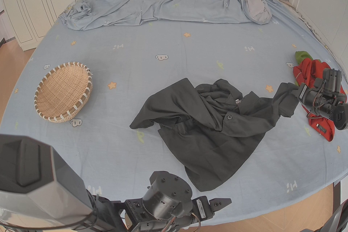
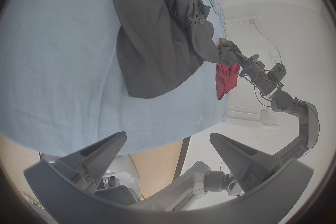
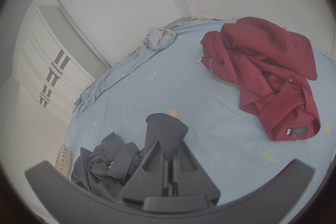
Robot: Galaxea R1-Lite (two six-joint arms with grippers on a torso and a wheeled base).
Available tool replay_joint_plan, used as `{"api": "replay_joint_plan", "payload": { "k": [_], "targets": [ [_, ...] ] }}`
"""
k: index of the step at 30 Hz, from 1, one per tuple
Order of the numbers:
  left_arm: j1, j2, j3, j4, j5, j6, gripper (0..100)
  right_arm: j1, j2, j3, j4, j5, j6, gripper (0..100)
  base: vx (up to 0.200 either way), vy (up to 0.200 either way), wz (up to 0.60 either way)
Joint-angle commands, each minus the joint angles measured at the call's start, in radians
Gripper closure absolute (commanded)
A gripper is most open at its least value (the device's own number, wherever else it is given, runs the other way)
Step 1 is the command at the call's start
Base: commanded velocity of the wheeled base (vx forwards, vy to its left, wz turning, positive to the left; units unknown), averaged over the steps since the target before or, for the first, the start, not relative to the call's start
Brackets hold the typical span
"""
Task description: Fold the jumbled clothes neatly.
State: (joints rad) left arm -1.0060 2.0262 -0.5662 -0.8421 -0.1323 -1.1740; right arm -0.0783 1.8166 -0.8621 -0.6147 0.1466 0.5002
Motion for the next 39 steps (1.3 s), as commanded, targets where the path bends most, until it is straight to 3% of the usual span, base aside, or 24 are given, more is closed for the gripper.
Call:
{"api": "replay_joint_plan", "payload": {
  "k": [1,26,39],
  "targets": [
    [0.007,0.046,-0.037,0.003,0.033,0.037,0,0.002,0.003,0.000,0.000,0.001,0.000,100,0.000,0.000,0.00],
    [0.093,0.068,-0.084,0.011,0.057,0.113,0,0.003,-0.005,0.002,0.000,-0.001,0.000,100,0.000,0.000,0.00],
    [0.090,0.098,-0.090,0.011,0.060,0.151,0,0.003,0.003,0.002,0.000,0.001,0.000,100,0.000,0.000,0.00]
  ]
}}
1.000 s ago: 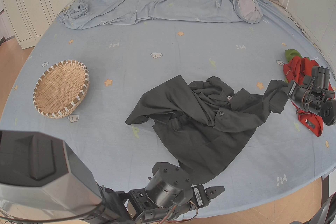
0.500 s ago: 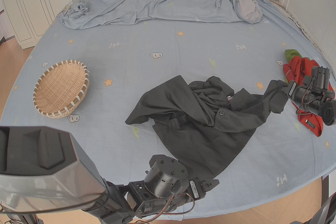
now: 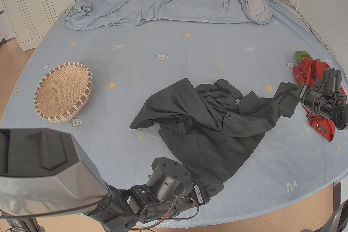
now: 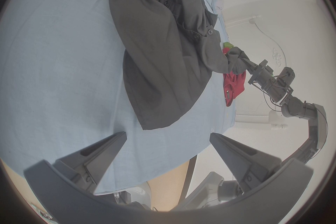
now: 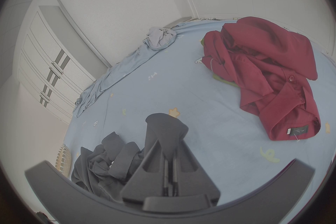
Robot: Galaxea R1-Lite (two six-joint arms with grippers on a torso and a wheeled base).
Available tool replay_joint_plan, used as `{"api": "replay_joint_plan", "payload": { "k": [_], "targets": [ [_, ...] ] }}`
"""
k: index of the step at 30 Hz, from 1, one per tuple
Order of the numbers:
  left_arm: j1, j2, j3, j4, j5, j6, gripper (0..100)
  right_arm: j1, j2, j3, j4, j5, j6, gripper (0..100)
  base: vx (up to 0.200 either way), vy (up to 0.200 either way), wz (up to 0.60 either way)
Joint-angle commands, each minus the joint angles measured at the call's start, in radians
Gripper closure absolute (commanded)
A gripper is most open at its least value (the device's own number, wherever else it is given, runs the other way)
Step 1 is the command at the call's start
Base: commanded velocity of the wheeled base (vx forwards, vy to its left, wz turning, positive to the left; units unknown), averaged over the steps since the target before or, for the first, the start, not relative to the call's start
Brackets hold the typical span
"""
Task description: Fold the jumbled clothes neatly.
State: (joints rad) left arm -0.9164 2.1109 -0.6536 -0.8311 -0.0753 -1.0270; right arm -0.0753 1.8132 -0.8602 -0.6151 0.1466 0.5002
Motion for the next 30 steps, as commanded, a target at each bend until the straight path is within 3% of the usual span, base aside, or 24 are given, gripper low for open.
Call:
{"api": "replay_joint_plan", "payload": {
  "k": [1,11,30],
  "targets": [
    [0.002,0.018,-0.006,0.000,0.003,0.010,0,0.000,0.008,0.001,0.000,0.001,0.000,100,0.000,0.000,0.00],
    [0.022,0.044,-0.055,0.000,0.026,0.061,0,0.000,0.008,0.001,0.000,0.016,0.001,100,0.000,0.000,0.00],
    [0.037,0.098,-0.169,0.038,0.025,0.062,0,0.000,0.006,0.000,0.000,0.016,0.001,100,0.000,0.000,0.00]
  ]
}}
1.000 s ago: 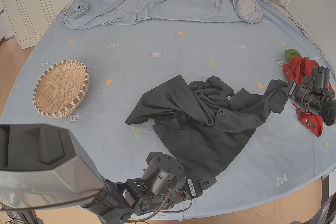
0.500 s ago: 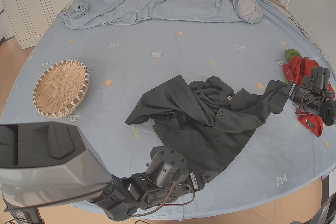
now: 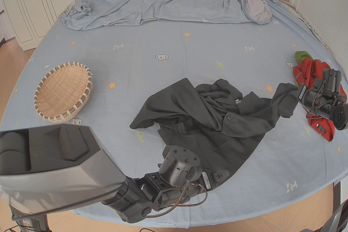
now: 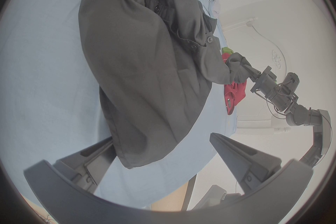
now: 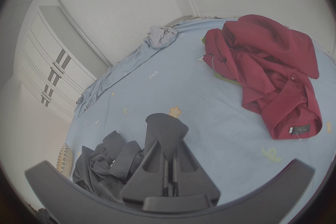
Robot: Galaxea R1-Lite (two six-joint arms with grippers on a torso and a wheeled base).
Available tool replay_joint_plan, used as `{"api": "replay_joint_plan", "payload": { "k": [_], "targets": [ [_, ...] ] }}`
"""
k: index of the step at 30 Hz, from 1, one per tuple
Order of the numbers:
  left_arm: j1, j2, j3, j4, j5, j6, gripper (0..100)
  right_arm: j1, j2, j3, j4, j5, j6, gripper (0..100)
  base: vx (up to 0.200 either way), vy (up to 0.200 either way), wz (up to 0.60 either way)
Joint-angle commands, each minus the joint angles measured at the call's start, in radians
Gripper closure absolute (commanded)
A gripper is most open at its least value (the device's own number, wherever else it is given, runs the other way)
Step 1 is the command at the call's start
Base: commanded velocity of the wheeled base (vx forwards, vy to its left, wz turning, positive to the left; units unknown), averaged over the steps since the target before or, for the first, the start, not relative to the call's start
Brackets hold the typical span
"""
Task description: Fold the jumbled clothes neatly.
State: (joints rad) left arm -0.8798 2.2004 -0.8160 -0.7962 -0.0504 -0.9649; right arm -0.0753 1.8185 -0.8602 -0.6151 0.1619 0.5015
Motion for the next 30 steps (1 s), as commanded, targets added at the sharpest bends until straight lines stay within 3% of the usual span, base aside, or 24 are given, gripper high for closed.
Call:
{"api": "replay_joint_plan", "payload": {
  "k": [1,6,7,25,30],
  "targets": [
    [0.001,0.007,-0.005,0.008,0.000,0.000,0,0.000,0.001,0.000,0.000,0.002,0.000,100,0.000,0.000,0.00],
    [-0.004,0.010,-0.017,0.008,0.001,0.000,0,0.000,0.005,0.000,0.000,0.002,0.000,100,0.000,0.000,0.00],
    [-0.007,0.012,-0.017,0.008,0.001,0.000,100,0.000,0.005,0.000,0.000,0.002,0.000,100,0.000,0.000,0.00],
    [0.001,-0.007,0.018,0.009,0.003,0.035,100,0.002,0.007,0.001,0.000,0.002,0.000,100,0.000,0.000,0.00],
    [0.028,-0.110,0.072,0.009,-0.002,0.049,100,0.006,-0.004,0.001,0.002,0.013,0.006,100,0.000,0.000,0.00]
  ]
}}
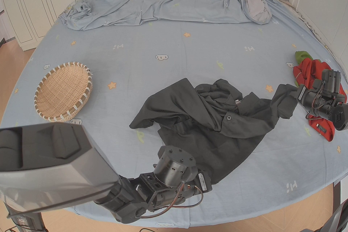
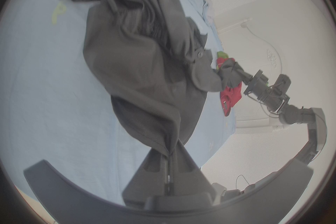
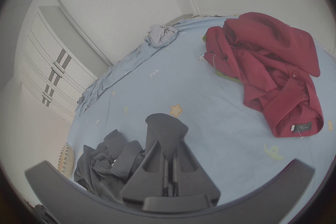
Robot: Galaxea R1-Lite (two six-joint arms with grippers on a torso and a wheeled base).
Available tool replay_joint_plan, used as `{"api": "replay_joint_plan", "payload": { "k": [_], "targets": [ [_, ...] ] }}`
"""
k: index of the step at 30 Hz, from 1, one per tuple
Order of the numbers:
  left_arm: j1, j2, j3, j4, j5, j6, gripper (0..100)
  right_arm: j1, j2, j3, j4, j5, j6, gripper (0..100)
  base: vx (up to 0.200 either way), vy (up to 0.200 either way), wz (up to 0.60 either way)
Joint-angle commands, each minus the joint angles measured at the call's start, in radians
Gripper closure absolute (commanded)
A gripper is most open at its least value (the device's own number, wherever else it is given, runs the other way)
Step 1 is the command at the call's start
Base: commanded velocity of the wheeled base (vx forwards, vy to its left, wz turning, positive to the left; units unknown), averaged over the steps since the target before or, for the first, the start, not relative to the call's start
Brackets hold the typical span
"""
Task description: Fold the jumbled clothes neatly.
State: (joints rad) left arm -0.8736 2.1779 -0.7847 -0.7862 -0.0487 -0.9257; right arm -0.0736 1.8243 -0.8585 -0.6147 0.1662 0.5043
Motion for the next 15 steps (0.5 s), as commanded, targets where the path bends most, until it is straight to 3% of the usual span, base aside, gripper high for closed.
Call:
{"api": "replay_joint_plan", "payload": {
  "k": [1,11,15],
  "targets": [
    [0.022,-0.087,0.041,-0.001,-0.003,0.010,100,0.005,-0.010,-0.001,0.001,0.009,0.003,100,0.000,0.000,0.00],
    [0.165,-0.325,0.099,-0.002,-0.059,0.056,100,0.080,-0.155,-0.001,0.000,0.026,0.097,100,0.000,0.000,0.00],
    [0.266,-0.409,0.091,-0.002,-0.145,0.128,100,0.133,-0.244,-0.004,0.000,0.029,0.146,100,0.000,0.000,0.00]
  ]
}}
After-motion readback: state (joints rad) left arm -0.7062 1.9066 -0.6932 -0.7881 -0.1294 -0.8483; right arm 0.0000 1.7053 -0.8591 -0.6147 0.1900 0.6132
